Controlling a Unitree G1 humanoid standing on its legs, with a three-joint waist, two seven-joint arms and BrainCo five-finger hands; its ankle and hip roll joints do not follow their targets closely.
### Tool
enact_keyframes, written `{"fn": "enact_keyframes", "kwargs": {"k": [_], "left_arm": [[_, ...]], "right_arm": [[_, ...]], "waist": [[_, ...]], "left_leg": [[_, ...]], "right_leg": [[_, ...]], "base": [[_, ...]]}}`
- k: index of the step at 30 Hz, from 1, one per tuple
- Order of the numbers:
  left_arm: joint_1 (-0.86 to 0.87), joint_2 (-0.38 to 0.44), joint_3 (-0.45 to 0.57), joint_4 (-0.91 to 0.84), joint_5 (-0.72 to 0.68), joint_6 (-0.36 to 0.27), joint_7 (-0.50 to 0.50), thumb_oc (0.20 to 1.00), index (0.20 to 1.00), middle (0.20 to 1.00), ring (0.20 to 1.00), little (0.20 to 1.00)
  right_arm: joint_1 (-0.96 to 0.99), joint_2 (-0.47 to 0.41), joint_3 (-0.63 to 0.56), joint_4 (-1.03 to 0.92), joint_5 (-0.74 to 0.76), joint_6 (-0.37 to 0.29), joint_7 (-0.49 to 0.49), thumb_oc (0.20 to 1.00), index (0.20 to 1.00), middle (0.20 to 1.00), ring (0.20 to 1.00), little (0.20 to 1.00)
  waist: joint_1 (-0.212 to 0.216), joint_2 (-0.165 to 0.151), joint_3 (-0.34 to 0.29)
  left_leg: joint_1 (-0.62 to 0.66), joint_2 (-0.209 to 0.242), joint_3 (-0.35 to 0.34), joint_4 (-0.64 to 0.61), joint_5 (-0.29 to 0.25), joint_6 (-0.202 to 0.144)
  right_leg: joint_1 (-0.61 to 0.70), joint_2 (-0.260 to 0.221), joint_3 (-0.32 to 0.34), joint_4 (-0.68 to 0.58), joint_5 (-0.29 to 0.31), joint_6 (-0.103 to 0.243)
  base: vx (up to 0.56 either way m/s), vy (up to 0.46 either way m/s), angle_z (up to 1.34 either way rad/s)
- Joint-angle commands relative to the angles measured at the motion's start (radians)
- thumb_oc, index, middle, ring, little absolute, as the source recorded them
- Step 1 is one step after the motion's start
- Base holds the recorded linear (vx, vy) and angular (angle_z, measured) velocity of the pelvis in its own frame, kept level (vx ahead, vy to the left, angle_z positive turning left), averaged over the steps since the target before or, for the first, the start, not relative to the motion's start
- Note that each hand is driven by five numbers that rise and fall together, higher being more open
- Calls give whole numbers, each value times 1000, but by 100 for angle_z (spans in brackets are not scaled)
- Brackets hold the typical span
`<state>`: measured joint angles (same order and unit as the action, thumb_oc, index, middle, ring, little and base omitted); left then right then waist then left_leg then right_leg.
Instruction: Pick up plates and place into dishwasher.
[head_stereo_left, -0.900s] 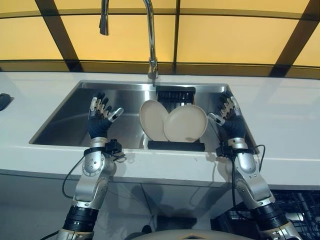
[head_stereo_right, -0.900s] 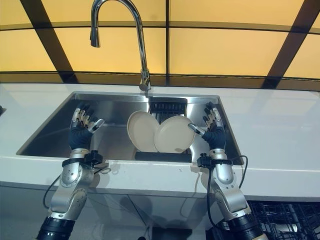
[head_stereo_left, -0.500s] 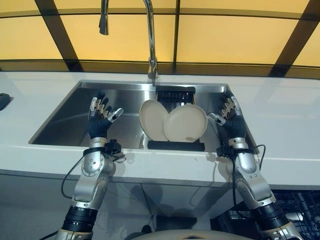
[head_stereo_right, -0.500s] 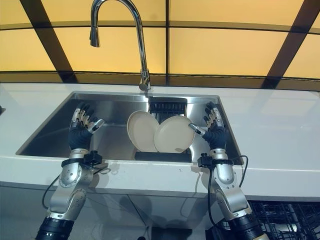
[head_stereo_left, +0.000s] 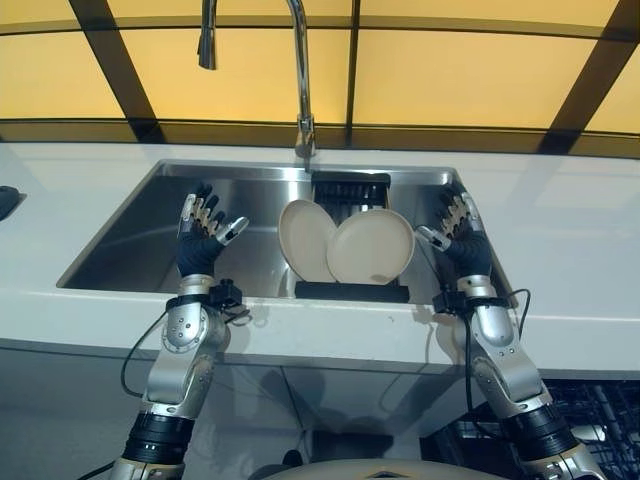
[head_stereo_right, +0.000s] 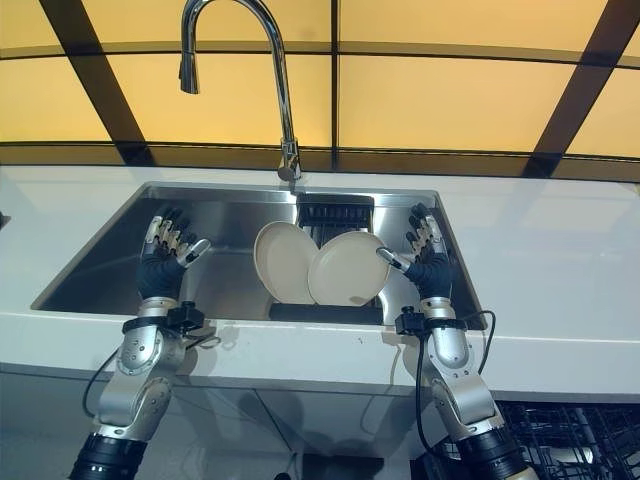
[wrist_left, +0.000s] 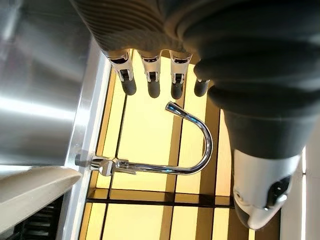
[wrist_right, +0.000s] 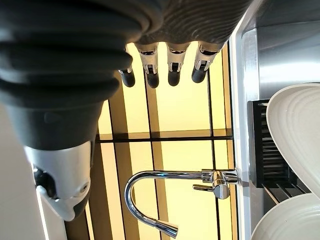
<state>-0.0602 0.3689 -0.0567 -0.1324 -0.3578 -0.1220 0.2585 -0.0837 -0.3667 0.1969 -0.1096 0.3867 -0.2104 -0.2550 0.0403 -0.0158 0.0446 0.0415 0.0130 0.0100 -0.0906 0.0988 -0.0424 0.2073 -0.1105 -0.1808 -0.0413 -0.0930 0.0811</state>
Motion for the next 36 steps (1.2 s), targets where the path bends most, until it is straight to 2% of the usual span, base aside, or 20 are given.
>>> {"fn": "enact_keyframes", "kwargs": {"k": [1,6,9,11,13,14,18,22,26,30,33,36], "left_arm": [[-49,76,51,39,64,-41,10,1000,1000,1000,1000,1000],[-68,133,93,68,175,-29,-7,1000,1000,1000,1000,1000],[-67,169,108,96,201,-27,-23,1000,1000,1000,1000,1000],[-60,195,127,126,211,-48,-28,1000,1000,1000,1000,1000],[-63,225,134,160,236,-65,-32,1000,1000,1000,1000,1000],[-64,233,137,166,248,-68,-30,1000,1000,1000,1000,1000],[-88,274,138,195,287,-53,-45,1000,1000,1000,1000,1000],[-132,315,111,265,356,-66,-24,1000,1000,1000,1000,1000],[-139,356,93,297,440,-61,-15,1000,1000,1000,1000,1000],[-133,392,77,316,424,-37,-40,1000,1000,1000,1000,1000],[-129,400,67,329,457,-52,-33,1000,1000,1000,1000,1000],[-124,426,53,319,569,-73,-30,1000,1000,1000,1000,1000]], "right_arm": [[-53,-27,-35,-48,31,-27,13,1000,1000,1000,1000,1000],[-55,-34,-19,-42,36,-15,18,1000,1000,1000,1000,1000],[-51,-54,-20,-48,42,-14,21,1000,1000,1000,1000,1000],[-52,-73,-19,-49,48,-19,22,1000,1000,1000,1000,1000],[-80,-78,-1,-37,40,-15,10,1000,1000,1000,1000,1000],[-87,-77,5,-31,37,-16,10,1000,1000,1000,1000,1000],[-67,-81,-6,-54,31,-8,14,1000,1000,1000,1000,1000],[-70,-93,-20,-43,50,-1,13,1000,1000,1000,1000,1000],[-46,-97,-22,-53,54,10,14,1000,1000,1000,1000,1000],[-22,-103,-25,-49,54,14,29,1000,1000,1000,1000,1000],[-10,-104,-29,-44,51,14,33,1000,1000,1000,1000,1000],[8,-112,-43,-44,55,8,47,1000,1000,1000,1000,1000]], "waist": [[-5,22,-46],[-7,28,-47],[-6,25,-42],[2,24,-30],[15,33,-22],[15,36,-21],[-3,48,-28],[-27,60,-33],[-49,70,-33],[-71,76,-21],[-83,77,-11],[-91,76,3]], "left_leg": [[51,102,32,3,-62,-53],[41,114,25,19,-47,-67],[10,101,6,88,-66,-75],[-30,75,-49,164,-75,-75],[-36,49,-119,155,-85,-60],[-30,45,-123,144,-86,-56],[-13,50,-84,102,-77,-52],[16,41,-58,73,-84,-51],[30,19,-42,63,-92,-34],[52,-3,-25,58,-110,-12],[71,-11,-17,47,-124,1],[79,-17,-14,44,-131,11]], "right_leg": [[-95,-2,43,-41,120,15],[-103,15,60,-38,117,-1],[-110,16,75,-39,122,-9],[-115,14,99,-39,132,-15],[-122,10,128,-36,137,-15],[-122,9,132,-35,135,-13],[-120,-9,126,-35,130,-1],[-125,-32,132,-30,131,20],[-144,-55,153,-12,139,39],[-156,-75,180,6,140,56],[-154,-85,193,13,134,68],[-160,-94,203,23,134,78]], "base": [[12,-88,-3],[11,-87,-3],[-5,-31,-3],[0,29,-8],[33,142,-14],[44,180,-33],[52,158,-30],[121,189,-4],[125,180,-6],[128,166,-18],[123,132,-13],[60,86,-9]]}}
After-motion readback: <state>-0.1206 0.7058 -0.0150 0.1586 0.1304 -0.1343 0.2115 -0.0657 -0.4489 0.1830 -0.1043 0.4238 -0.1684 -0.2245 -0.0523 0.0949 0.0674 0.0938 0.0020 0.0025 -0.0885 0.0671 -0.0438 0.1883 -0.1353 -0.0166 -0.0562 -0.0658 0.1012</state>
